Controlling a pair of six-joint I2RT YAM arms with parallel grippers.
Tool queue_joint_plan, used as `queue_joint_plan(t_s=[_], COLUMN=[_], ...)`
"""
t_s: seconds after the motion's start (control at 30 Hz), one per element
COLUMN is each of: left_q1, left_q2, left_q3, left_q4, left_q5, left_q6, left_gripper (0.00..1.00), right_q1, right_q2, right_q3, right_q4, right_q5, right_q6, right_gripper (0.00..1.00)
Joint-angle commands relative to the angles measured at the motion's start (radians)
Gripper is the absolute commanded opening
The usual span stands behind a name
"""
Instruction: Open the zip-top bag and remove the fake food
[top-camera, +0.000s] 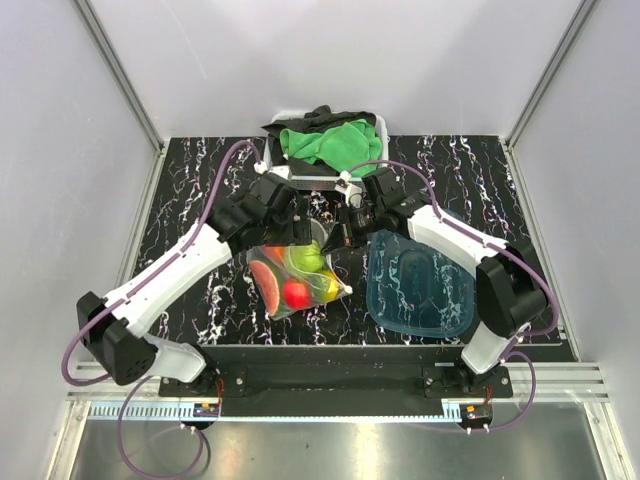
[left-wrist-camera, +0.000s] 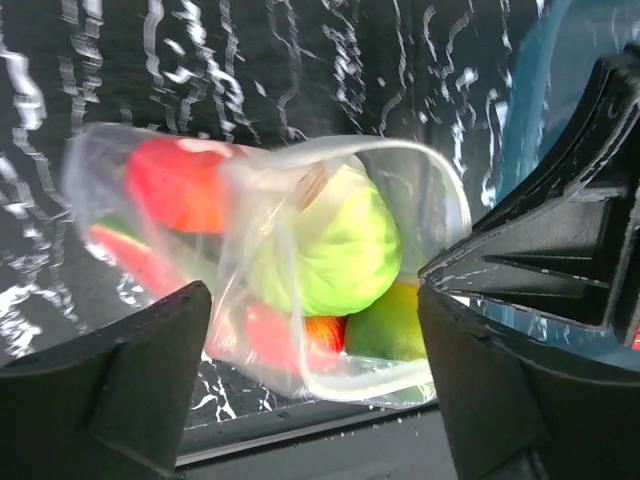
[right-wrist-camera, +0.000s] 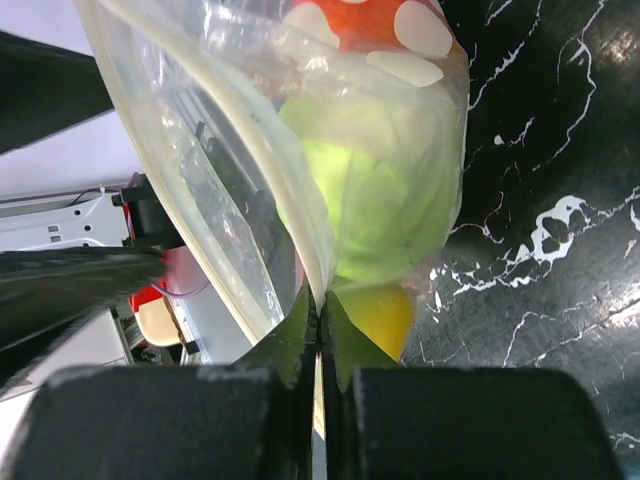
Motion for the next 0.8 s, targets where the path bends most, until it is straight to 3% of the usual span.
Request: queue_joint_plan(t_s=[0.0,0.07,0.17,0.3,0.37,0.6,0.77], left_q1=[-0.049,-0.058,-0.072,-0.124,-0.125,-0.125,-0.109], left_q2=[-0.118,-0.141,-0.120,-0.081,-0.058,0.012,0.063], left_q3=[0.038,0.029,0.029,0.050,0.047,0.046,0.030], left_q4=[-0.084,-0.093,-0.104,-0.102,-0.096,-0.052,-0.052], left_q5=[-0.254,-0.292,-0.244,-0.213,-0.184,-0.171,-0.164], left_q6=[-0.078,-0.109,-0.136,-0.155,-0.160,-0.144,-0.120], left_gripper=[0.95,0.96,0.86,0.60,0.56,0.59,0.48], right_q1=[0.012,0.012,0.012,0.010,0.014,0.015,0.018], right_q2=[-0.074,-0.088,-0.096,-0.102,-0.111,-0.125,-0.148], right_q3=[-0.011,-0.014,-0.020,-0.023,-0.025,-0.038,-0.048], right_q4=[0.047,0.046,0.047,0.046,0.047,0.047,0.047], right_q5=[0.015,0.029,0.038,0.038,0.040,0.040,0.050], right_q6=[0.021,0.021,0.030,0.039,0.041,0.044,0.049], right_gripper=[0.00,0.00,0.00,0.00,0.00,0.00,0.00])
